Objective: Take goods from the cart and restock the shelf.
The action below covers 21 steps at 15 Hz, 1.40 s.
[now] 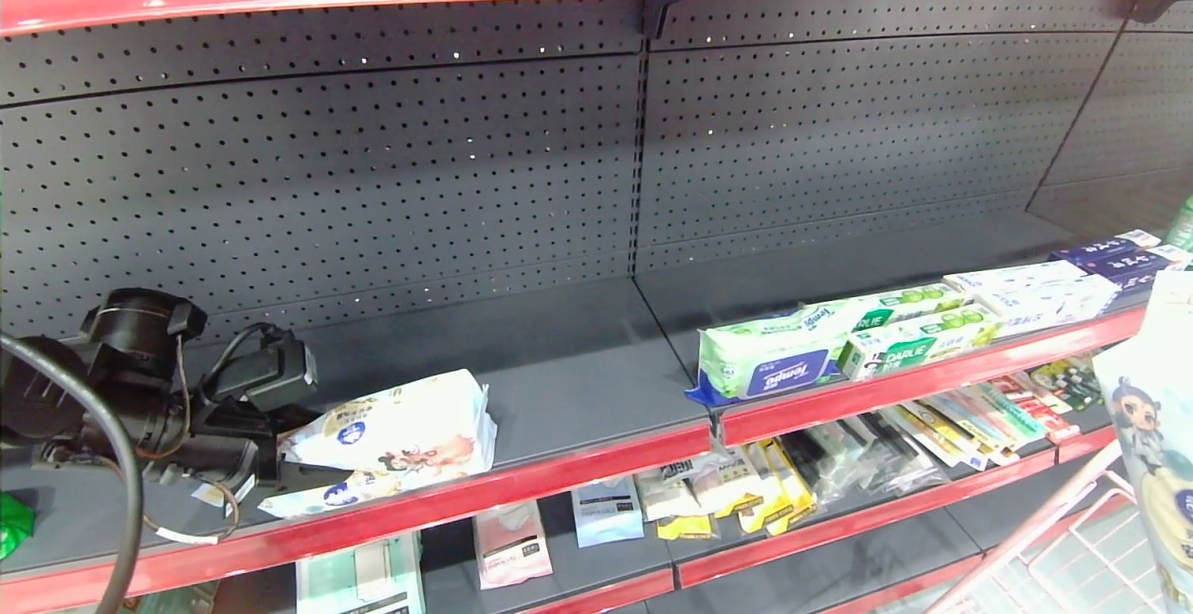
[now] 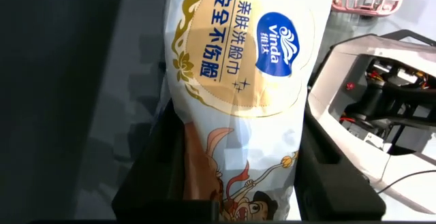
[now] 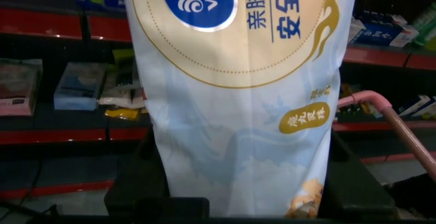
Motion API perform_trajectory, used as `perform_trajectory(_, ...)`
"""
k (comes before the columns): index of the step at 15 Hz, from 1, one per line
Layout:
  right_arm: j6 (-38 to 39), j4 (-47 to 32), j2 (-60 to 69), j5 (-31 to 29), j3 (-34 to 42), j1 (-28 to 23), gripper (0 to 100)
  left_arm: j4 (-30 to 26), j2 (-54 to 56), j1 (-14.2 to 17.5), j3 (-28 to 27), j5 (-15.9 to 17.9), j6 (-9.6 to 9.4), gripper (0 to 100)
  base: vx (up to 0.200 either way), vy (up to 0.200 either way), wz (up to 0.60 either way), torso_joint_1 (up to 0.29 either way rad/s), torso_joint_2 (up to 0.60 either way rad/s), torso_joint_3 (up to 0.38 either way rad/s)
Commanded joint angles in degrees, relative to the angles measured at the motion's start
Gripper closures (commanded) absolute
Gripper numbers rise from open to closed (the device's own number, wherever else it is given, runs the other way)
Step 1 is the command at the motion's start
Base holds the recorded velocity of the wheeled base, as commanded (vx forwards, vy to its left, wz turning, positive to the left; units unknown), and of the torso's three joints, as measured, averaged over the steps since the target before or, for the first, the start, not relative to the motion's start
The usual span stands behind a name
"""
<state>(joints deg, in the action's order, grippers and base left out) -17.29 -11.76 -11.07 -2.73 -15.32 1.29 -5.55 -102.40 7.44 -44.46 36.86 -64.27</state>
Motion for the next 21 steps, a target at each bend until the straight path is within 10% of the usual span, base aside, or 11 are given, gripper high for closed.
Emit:
perform_trajectory(1, 0.06, -0.01, -0.09, 0.01, 0.03, 0.03, 100, -0.08, -0.26, 0.03, -0.19, -0.13, 0.11, 100, 0.000, 0.000, 0.00, 0.000, 0.00, 0.000)
perform_trajectory(11, -0.03, -0.10, -0.18, 0.01, 0.21, 0.03, 100, 1.33, -0.26, 0.03, -0.98, -1.97, 1.16, 100, 0.000, 0.000, 0.00, 0.000, 0.00, 0.000)
perform_trajectory(12, -0.03, -0.10, -0.18, 0.01, 0.21, 0.03, 100, 2.29, -0.26, 0.03, -0.63, -1.97, 1.16, 0, 0.000, 0.000, 0.00, 0.000, 0.00, 0.000)
perform_trajectory(16, -0.03, -0.19, -0.09, 0.01, 0.29, 0.03, 100, 2.82, 0.27, 0.03, -0.63, -1.44, 2.13, 0, 0.000, 0.000, 0.00, 0.000, 0.00, 0.000)
perform_trajectory(21, -0.20, -0.28, -0.01, 0.01, 0.65, 0.03, 100, 3.09, 9.32, -3.04, -1.86, 2.95, 16.28, 0, 0.000, 0.000, 0.00, 0.000, 0.00, 0.000)
